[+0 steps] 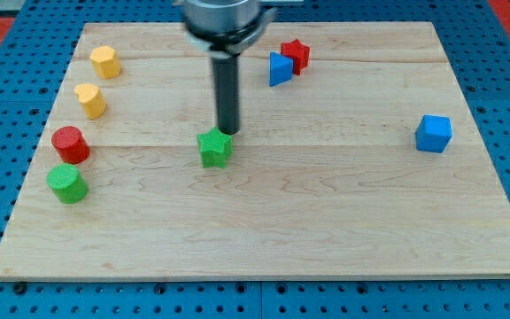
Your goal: Slide blue cube towards green star
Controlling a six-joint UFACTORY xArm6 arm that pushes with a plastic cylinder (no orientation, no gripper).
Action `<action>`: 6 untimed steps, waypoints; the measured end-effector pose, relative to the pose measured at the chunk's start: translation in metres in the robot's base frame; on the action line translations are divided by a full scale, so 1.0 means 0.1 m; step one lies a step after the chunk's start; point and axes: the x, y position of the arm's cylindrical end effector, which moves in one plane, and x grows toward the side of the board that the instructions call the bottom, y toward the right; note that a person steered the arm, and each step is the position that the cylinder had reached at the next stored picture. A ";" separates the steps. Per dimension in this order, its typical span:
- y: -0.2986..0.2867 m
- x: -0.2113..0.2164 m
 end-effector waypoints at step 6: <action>3.82 -0.04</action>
